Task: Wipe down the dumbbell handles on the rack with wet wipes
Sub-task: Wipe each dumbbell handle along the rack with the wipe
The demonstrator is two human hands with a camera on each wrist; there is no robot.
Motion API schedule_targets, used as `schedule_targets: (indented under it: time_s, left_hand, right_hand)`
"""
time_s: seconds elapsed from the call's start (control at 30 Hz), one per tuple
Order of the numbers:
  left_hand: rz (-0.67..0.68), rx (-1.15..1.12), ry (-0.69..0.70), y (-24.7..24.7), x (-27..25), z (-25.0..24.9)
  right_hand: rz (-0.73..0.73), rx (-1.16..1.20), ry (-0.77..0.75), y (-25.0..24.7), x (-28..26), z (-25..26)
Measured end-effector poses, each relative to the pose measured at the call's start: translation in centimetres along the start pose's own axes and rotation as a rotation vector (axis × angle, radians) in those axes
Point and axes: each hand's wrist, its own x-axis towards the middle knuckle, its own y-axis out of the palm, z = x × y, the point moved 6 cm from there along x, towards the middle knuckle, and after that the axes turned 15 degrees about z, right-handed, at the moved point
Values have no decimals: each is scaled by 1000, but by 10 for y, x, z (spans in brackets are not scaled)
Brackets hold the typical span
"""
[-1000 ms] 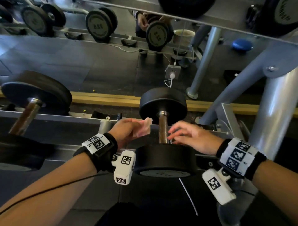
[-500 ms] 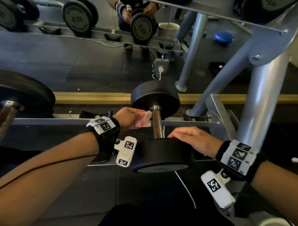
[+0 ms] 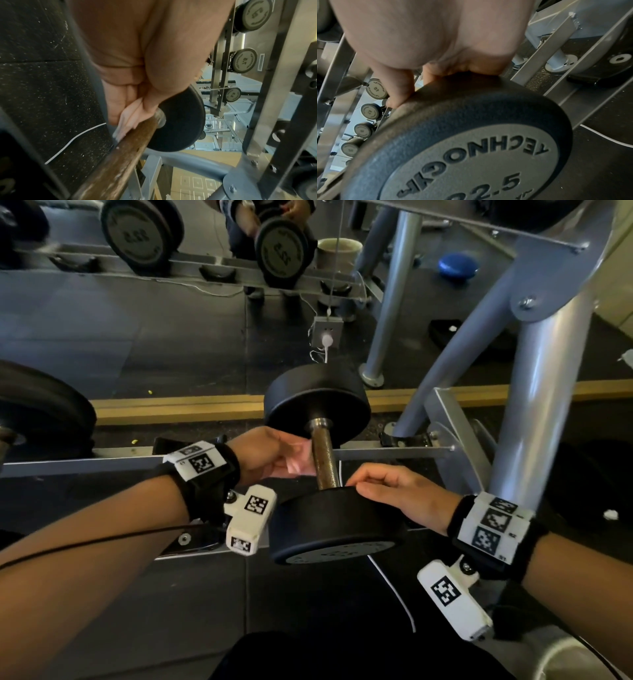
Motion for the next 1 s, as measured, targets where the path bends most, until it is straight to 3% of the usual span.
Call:
schedule_targets:
  time_s: [0.17, 0.43, 0.6, 0.7, 0.87, 0.93, 1.0]
  left_hand:
    - [-121, -52, 19, 0, 16, -5]
    - [1, 36, -153, 1, 8, 6]
    - [-201, -179, 44, -7, 22, -4]
    - [-145, -126, 30, 1, 23, 6]
    - [66, 40, -203, 4, 7, 15]
    - [46, -19, -174, -3, 8, 6]
    - [-59, -122, -67, -10, 14, -4]
  right_hand:
    - [-18, -59, -11, 1, 0, -4]
    - [-82, -139, -32, 2, -1, -8]
    - [-115, -90, -34, 5, -2, -7]
    - [-111, -60, -26, 5, -2, -7]
    - [-104, -72, -2, 4, -2, -5]
    - [-109, -97, 5, 3, -3, -6]
    - [-102, -117, 18, 2, -3, -6]
